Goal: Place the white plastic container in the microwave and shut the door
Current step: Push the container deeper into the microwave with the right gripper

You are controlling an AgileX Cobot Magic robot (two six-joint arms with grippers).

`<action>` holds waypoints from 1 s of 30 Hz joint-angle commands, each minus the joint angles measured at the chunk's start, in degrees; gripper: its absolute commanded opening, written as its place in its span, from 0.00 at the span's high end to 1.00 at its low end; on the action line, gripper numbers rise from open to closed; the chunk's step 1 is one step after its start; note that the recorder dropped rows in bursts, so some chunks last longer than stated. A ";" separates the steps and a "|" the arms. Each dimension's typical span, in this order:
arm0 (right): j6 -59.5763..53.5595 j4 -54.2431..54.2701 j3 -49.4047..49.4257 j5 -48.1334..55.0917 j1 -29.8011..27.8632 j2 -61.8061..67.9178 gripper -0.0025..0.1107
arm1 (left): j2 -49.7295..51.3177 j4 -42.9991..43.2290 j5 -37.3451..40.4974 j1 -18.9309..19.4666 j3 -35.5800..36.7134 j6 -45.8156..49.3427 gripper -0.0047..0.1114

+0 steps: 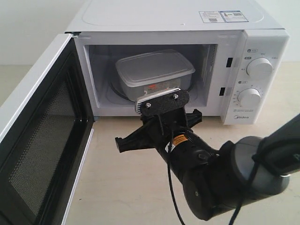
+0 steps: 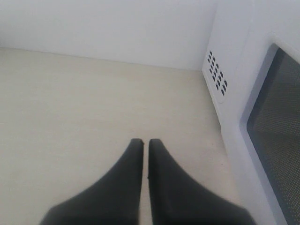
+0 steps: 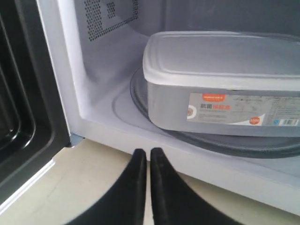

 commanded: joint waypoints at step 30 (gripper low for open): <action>-5.22 4.25 -26.35 11.07 -9.12 13.78 0.98 | -0.16 0.27 -0.43 0.12 0.15 -0.31 0.92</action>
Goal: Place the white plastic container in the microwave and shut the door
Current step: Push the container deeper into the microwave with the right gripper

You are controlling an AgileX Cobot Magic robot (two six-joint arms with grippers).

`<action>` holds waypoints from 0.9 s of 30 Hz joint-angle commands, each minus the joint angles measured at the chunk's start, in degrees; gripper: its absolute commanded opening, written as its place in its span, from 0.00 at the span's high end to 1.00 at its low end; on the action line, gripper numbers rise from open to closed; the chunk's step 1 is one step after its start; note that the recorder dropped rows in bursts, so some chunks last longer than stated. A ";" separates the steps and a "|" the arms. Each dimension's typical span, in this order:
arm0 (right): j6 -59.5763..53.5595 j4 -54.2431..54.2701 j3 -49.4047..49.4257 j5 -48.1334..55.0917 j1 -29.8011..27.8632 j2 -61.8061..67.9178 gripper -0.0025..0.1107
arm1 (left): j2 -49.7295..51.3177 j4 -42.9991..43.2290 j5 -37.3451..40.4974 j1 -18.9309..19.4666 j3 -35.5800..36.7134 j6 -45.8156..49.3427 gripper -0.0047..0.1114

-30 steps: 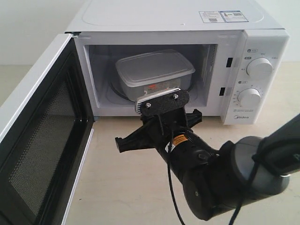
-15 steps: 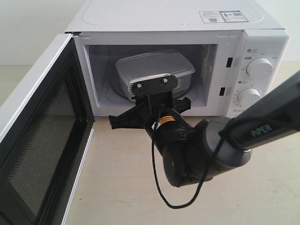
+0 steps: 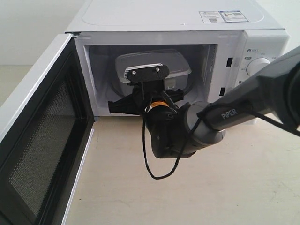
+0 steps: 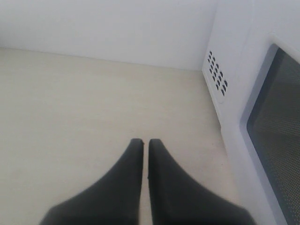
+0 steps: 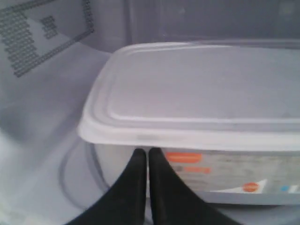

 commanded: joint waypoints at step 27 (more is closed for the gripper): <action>-5.15 7.19 -2.81 5.52 0.93 -2.07 0.98 | -0.16 0.27 -0.43 0.12 0.15 -0.31 0.92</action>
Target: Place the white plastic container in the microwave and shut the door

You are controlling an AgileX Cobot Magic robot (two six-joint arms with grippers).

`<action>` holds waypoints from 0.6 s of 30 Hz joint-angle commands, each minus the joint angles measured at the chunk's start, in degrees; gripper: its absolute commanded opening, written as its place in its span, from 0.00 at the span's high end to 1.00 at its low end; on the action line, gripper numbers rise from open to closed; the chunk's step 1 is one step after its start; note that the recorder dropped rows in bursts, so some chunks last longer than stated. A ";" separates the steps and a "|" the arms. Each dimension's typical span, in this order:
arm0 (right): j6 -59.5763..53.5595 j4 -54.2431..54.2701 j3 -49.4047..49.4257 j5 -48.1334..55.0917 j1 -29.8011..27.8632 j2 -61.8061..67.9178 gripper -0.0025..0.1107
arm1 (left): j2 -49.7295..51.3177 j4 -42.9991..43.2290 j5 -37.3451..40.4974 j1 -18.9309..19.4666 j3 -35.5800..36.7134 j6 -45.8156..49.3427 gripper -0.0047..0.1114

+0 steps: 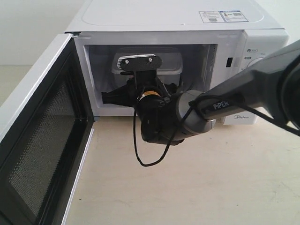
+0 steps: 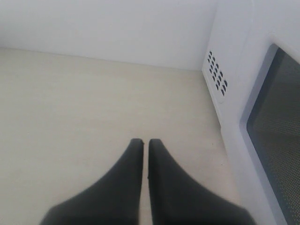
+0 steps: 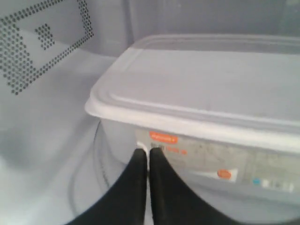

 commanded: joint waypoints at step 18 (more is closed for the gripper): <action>-8.55 8.65 36.87 14.02 11.24 -35.94 0.98 | -0.16 0.27 -0.43 0.12 0.15 -0.31 0.92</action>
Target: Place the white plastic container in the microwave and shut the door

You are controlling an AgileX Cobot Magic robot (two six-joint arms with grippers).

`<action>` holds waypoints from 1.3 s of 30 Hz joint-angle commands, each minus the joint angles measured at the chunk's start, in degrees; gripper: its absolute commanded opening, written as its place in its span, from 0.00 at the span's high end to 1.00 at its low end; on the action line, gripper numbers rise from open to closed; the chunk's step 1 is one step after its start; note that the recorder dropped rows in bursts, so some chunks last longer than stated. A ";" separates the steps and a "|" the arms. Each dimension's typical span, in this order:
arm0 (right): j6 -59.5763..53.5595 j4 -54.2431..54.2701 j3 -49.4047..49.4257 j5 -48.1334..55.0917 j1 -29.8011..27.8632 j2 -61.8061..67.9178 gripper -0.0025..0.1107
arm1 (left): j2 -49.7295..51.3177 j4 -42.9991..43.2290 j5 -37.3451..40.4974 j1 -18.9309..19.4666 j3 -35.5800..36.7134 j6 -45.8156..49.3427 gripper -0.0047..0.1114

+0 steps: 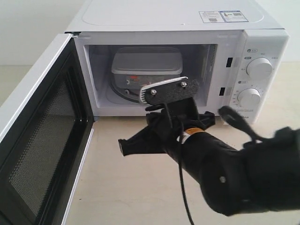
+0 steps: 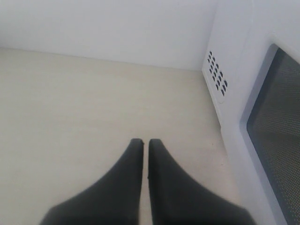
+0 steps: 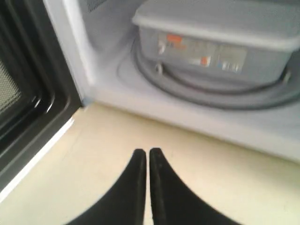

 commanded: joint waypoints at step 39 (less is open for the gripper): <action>20.62 -43.63 -0.91 62.85 0.38 -41.90 0.98 | -0.16 0.27 -0.43 0.12 0.15 -0.31 0.92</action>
